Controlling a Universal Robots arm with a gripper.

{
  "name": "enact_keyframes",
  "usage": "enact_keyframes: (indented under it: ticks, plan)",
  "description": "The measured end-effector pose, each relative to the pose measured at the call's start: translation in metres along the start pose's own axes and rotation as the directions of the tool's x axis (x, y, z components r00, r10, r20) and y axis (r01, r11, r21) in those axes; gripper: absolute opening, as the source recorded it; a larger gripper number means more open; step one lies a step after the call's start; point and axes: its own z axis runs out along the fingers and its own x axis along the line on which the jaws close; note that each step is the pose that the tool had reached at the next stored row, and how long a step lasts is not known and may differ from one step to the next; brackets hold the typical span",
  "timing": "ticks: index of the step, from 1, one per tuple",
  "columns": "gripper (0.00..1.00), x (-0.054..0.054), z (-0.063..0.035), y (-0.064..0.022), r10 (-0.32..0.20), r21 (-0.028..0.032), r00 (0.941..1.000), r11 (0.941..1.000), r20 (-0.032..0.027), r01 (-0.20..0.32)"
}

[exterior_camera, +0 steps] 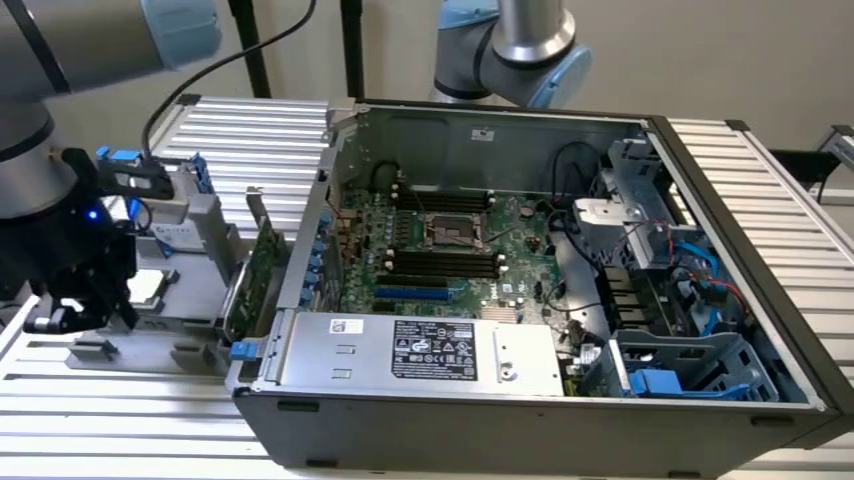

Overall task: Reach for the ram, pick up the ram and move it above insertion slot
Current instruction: 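Pick up the ram and move it above insertion slot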

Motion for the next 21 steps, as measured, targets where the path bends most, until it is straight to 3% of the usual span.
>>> enact_keyframes:
  ticks: [14, 21]
  plan:
    - [0.14, 0.0, -0.0643, -0.012, -0.053, 0.0005, 0.9986, 0.9986, 0.0066, 0.053]
    - [0.14, 0.0, -0.0967, -0.03, -0.062, -0.0026, 0.998, 0.9981, 0.0088, 0.062]
